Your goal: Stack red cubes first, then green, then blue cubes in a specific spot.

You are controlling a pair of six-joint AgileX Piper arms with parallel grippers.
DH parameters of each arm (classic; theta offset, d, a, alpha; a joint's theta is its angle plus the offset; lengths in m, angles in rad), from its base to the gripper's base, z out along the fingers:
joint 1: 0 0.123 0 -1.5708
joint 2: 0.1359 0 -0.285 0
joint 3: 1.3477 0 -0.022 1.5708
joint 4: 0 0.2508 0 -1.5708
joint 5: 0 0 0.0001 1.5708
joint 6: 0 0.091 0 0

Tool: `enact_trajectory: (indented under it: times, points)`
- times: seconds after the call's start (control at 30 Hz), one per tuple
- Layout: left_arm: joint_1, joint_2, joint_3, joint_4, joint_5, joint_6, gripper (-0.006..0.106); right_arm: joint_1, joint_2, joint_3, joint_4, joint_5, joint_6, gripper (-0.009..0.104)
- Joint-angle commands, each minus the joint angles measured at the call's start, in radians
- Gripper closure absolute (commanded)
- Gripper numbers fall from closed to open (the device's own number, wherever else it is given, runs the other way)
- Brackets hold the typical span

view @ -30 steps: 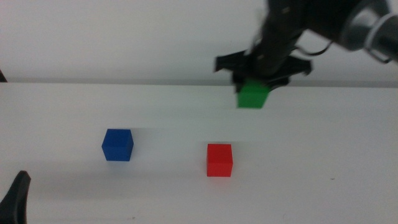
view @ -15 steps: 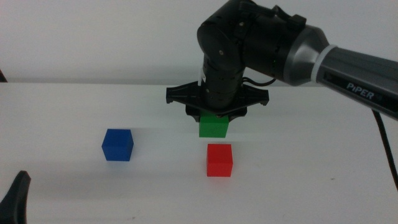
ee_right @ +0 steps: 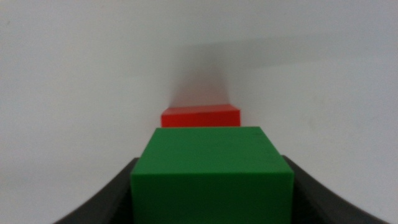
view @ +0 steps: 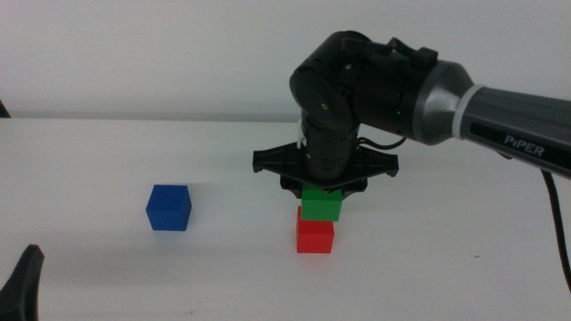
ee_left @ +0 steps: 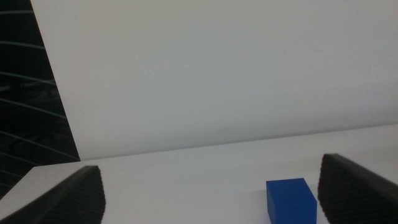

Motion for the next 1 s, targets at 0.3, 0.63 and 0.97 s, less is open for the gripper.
enact_trajectory:
  times: [0.3, 0.63, 0.97]
  points:
    - [0.002, -0.041, 0.041, -0.011, -0.003, -0.007, 0.01, -0.019, 0.009, 0.014, 0.026, -0.04, -0.077, 0.086]
    - [0.002, -0.041, 0.041, -0.011, -0.003, -0.007, 0.01, -0.028, 0.022, 0.024, 0.042, -0.048, -0.067, 0.086]
    - [0.002, -0.041, 0.041, -0.011, -0.003, -0.005, 0.01, -0.031, 0.045, 0.024, 0.048, -0.052, -0.064, 0.086]
